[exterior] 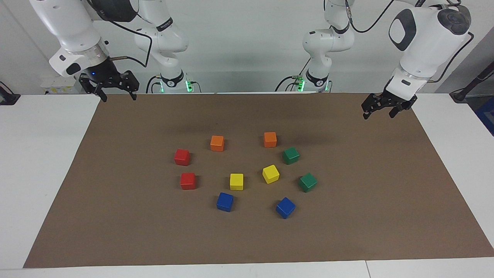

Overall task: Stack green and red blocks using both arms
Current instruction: 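Reach the left gripper to a green cube while the right gripper reaches a red cube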

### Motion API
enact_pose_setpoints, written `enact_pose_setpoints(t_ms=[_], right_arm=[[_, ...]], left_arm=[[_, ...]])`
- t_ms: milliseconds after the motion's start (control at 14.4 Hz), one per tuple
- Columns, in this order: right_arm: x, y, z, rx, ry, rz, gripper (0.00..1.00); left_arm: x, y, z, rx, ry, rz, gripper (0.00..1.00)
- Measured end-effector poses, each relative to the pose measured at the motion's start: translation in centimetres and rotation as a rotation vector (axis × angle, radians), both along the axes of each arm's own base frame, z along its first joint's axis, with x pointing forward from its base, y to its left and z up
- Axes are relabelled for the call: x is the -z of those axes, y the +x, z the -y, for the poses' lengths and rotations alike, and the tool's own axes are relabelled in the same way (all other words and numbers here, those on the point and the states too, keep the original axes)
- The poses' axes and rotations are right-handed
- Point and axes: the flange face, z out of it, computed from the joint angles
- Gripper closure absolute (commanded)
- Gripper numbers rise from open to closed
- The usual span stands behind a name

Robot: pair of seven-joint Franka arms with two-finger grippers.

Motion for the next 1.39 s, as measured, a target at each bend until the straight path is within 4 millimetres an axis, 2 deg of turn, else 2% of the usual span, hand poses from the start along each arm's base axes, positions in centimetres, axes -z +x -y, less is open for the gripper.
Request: enact_pose_setpoints(t_ms=[486,694,902,1110,1180,1388], right_arm=[[0.0,0.0,-0.2,-0.003,0.0,0.0,0.0],[0.3,-0.1,-1.3,-0.024,0.0,-0.006,0.0],[0.5,-0.4,-2.4,-0.046,0.0,-0.011,0.0],[1.0,-0.5,-3.2,-0.023,-0.002,-0.019,0.0],[1.6,-0.3,-3.8,-0.023,-0.002,-0.009,0.0],[4.1,0.3,-5.9,-0.02,-0.003,0.025,0.0]], left_arm=[[0.1,0.1,0.1,-0.028,-0.001,0.005,0.0],[0.9,0.2,1.6,-0.066,-0.005,0.016,0.0],[3.0,0.7,5.3,-0.078,-0.021,0.013,0.0],[7.2,2.3,11.0,-0.172,-0.031,0.019,0.0],[8.9,2.8,12.6,-0.196,-0.032,0.016,0.0],[12.8,3.5,15.7,-0.243,-0.032,0.003,0.0]])
